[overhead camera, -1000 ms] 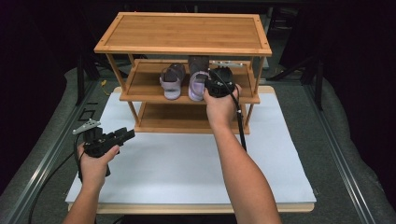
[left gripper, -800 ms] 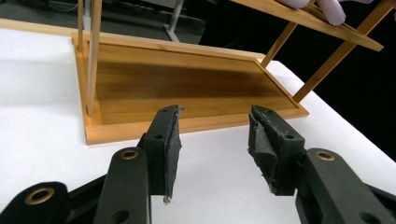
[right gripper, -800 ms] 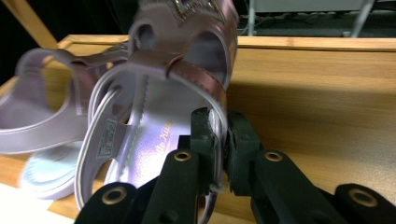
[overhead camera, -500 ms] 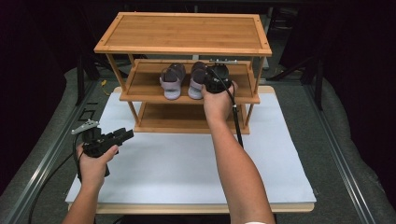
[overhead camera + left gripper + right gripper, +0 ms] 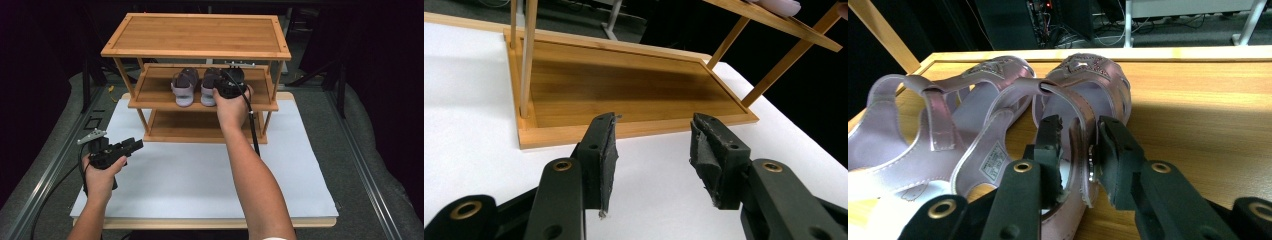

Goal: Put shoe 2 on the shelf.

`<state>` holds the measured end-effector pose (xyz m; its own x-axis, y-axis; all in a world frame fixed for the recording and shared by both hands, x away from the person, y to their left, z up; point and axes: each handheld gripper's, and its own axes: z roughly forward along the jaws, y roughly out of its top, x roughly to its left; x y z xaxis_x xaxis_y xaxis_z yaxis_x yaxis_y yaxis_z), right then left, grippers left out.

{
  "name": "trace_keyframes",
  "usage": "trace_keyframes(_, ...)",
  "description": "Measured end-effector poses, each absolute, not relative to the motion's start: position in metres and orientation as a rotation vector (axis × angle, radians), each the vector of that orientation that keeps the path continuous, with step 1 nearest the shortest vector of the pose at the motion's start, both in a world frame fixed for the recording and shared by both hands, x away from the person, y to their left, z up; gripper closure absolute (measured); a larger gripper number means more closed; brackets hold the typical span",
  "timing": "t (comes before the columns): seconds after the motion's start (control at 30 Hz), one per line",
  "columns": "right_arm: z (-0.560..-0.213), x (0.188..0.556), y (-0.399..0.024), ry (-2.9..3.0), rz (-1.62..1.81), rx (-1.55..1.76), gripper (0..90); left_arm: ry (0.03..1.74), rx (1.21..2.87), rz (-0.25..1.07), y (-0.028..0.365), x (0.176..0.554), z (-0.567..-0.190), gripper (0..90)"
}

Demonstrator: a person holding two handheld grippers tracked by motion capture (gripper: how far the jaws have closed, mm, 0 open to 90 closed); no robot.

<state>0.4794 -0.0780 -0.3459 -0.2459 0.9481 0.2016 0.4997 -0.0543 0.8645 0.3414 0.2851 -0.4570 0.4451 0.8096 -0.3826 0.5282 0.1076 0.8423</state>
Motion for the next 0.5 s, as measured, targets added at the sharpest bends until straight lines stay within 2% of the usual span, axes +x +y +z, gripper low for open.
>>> trace_keyframes(0.17,-0.343,0.473,-0.080,1.750,1.277,1.507,66.7,1.212,1.557,0.306,0.284,0.342,-0.457,52.7)
trace_keyframes(0.37,-0.337,0.457,-0.087,1.762,1.302,1.457,66.2,1.197,1.571,0.311,0.279,0.343,-0.457,52.6)
trace_keyframes(0.5,-0.333,0.441,-0.092,1.783,1.334,1.407,66.4,1.176,1.583,0.326,0.273,0.344,-0.456,56.2)
